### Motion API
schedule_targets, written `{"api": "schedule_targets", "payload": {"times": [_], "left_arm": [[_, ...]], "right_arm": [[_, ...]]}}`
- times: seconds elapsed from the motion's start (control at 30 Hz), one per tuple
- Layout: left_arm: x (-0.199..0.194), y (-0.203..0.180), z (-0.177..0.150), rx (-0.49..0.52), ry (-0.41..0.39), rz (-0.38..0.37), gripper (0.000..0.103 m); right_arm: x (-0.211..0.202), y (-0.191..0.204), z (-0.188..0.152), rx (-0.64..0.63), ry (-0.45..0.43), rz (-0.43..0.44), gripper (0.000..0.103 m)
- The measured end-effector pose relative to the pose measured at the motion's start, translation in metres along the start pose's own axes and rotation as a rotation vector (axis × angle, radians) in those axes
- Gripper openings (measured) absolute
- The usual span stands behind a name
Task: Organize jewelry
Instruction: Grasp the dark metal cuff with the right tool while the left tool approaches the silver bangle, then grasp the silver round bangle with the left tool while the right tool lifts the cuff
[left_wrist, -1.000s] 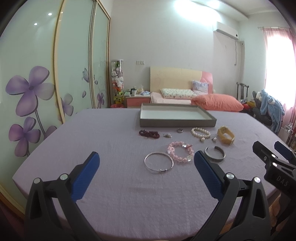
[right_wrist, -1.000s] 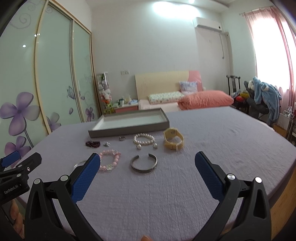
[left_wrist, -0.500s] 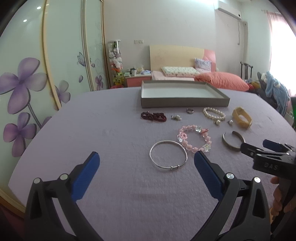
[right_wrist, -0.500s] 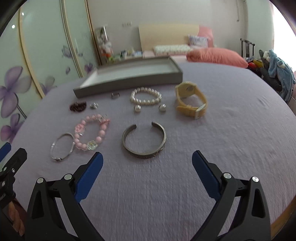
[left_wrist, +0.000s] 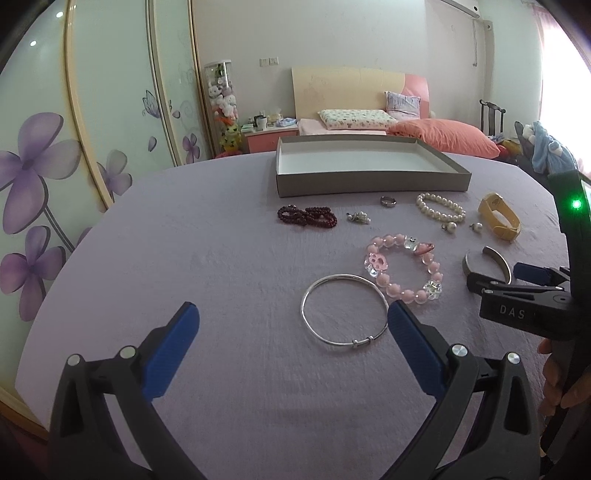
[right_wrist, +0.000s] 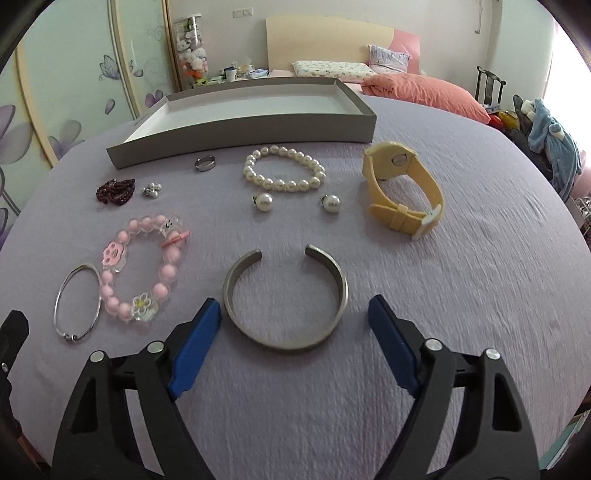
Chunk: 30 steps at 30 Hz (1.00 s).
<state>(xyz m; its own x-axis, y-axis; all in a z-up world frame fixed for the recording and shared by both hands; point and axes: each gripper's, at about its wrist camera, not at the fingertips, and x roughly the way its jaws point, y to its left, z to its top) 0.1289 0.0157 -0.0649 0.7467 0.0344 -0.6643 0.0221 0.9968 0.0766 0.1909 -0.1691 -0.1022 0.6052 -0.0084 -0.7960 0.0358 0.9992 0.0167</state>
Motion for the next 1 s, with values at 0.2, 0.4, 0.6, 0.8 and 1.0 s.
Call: {"api": "schedule_targets", "payload": {"times": [0.2, 0.4, 0.6, 0.8, 1.0], "left_arm": [[0.009, -0.007, 0.001, 0.018, 0.032, -0.004, 0.099], [0.023, -0.017, 0.006, 0.034, 0.085, 0.002, 0.099], [0.045, -0.030, 0.009, 0.055, 0.167, 0.005, 0.094], [0.058, -0.038, 0.009, 0.049, 0.199, 0.007, 0.089], [0.061, -0.037, 0.012, 0.011, 0.203, -0.046, 0.075]], "right_arm": [[-0.001, 0.002, 0.005, -0.011, -0.007, 0.017, 0.068], [-0.005, -0.013, 0.004, 0.031, -0.024, 0.081, 0.067], [-0.010, -0.028, 0.002, 0.076, -0.039, 0.116, 0.067], [-0.015, -0.034, 0.004, 0.091, -0.062, 0.133, 0.067], [-0.018, -0.036, 0.005, 0.095, -0.074, 0.148, 0.067]]}}
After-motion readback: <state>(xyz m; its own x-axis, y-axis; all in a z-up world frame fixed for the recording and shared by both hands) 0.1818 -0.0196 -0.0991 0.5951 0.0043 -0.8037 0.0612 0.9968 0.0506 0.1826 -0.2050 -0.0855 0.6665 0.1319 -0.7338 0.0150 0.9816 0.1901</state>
